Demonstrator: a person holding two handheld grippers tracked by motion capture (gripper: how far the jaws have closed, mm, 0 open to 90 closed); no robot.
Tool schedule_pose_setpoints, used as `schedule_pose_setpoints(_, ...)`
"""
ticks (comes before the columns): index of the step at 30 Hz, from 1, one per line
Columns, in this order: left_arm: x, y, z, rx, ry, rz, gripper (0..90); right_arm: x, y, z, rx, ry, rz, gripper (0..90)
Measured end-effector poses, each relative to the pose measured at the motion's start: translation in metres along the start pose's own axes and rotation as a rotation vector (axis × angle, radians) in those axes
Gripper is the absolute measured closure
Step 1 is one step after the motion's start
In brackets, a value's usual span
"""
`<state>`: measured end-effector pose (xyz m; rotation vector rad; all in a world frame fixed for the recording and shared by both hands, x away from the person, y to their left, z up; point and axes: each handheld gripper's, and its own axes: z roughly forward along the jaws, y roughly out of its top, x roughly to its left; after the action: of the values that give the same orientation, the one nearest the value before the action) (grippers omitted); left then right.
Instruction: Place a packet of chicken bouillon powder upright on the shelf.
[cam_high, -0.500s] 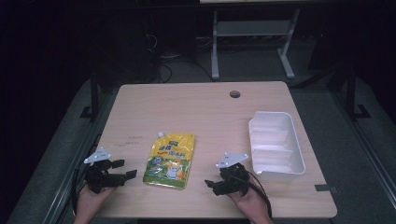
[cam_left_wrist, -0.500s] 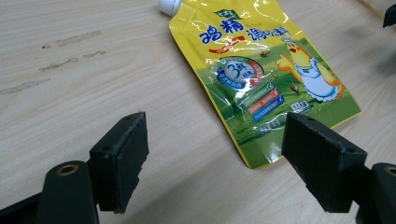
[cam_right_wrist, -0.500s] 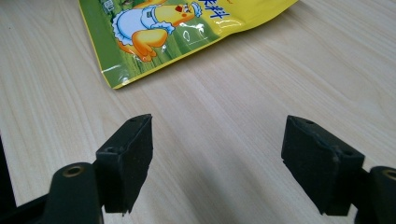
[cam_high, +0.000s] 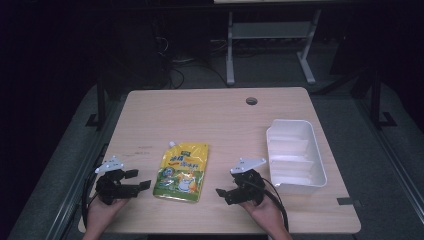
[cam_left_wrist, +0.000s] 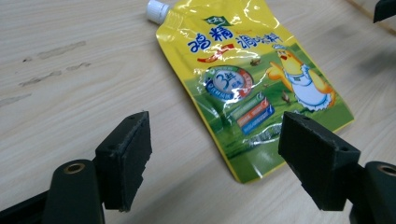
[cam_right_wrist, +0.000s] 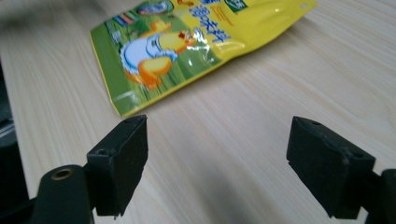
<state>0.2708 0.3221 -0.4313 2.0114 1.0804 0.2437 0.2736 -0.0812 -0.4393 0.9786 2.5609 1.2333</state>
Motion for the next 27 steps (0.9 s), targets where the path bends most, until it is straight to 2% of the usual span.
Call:
schedule_pose_setpoints(4,0.001,0.006,0.005,-0.009,-0.016,-0.006,27.7,-0.003,0.012,0.000,-0.008,0.002,-0.005,20.9)
schedule_pose_setpoints(7,0.001,0.012,0.013,-0.011,-0.038,-0.017,29.6,-0.010,0.034,0.003,-0.027,0.027,0.026,19.1)
schedule_pose_setpoints(8,0.001,0.012,0.013,-0.011,-0.038,-0.017,30.0,-0.010,0.034,0.003,-0.027,0.027,0.026,19.1)
schedule_pose_setpoints(9,0.000,0.013,0.015,-0.008,-0.041,-0.015,30.5,-0.013,0.045,0.009,-0.020,0.026,0.026,18.8)
schedule_pose_setpoints(10,-0.001,0.015,0.018,-0.005,-0.042,-0.010,30.5,-0.013,0.045,0.009,-0.020,0.026,0.026,18.8)
schedule_pose_setpoints(11,-0.004,0.017,0.022,0.001,-0.047,-0.004,31.8,-0.017,0.057,0.016,-0.005,0.020,0.031,18.4)
schedule_pose_setpoints(12,-0.004,0.017,0.022,0.001,-0.047,-0.004,33.6,-0.017,0.057,0.016,-0.005,0.020,0.031,18.4)
schedule_pose_setpoints(13,-0.006,0.019,0.025,0.011,-0.054,0.015,36.6,-0.022,0.069,0.022,-0.001,0.016,0.036,18.7)
schedule_pose_setpoints(14,-0.006,0.019,0.025,0.011,-0.054,0.015,40.2,-0.022,0.069,0.022,-0.001,0.016,0.036,18.7)
schedule_pose_setpoints(15,-0.007,0.020,0.028,0.017,-0.055,0.026,42.1,-0.026,0.081,0.029,0.011,0.003,0.039,19.2)
schedule_pose_setpoints(16,-0.008,0.022,0.030,0.025,-0.055,0.029,42.1,-0.026,0.081,0.029,0.011,0.003,0.039,19.2)
schedule_pose_setpoints(19,-0.009,0.028,0.040,0.045,-0.048,0.038,50.4,-0.035,0.100,0.044,0.060,-0.022,0.047,19.6)
schedule_pose_setpoints(22,-0.009,0.029,0.045,0.056,-0.055,0.039,53.7,-0.039,0.105,0.051,0.083,-0.028,0.055,19.8)
schedule_pose_setpoints(23,-0.009,0.028,0.047,0.071,-0.055,0.046,54.2,-0.044,0.108,0.060,0.107,-0.038,0.062,20.8)
schedule_pose_setpoints(24,-0.010,0.028,0.048,0.084,-0.050,0.053,54.2,-0.044,0.108,0.060,0.107,-0.038,0.062,20.8)
schedule_pose_setpoints(25,-0.010,0.028,0.049,0.093,-0.050,0.057,55.7,-0.049,0.110,0.070,0.135,-0.046,0.073,21.1)
schedule_pose_setpoints(26,-0.010,0.028,0.049,0.093,-0.050,0.057,56.4,-0.049,0.110,0.070,0.135,-0.046,0.073,21.1)
schedule_pose_setpoints(27,-0.010,0.027,0.050,0.095,-0.056,0.056,57.0,-0.054,0.112,0.078,0.149,-0.046,0.090,22.5)
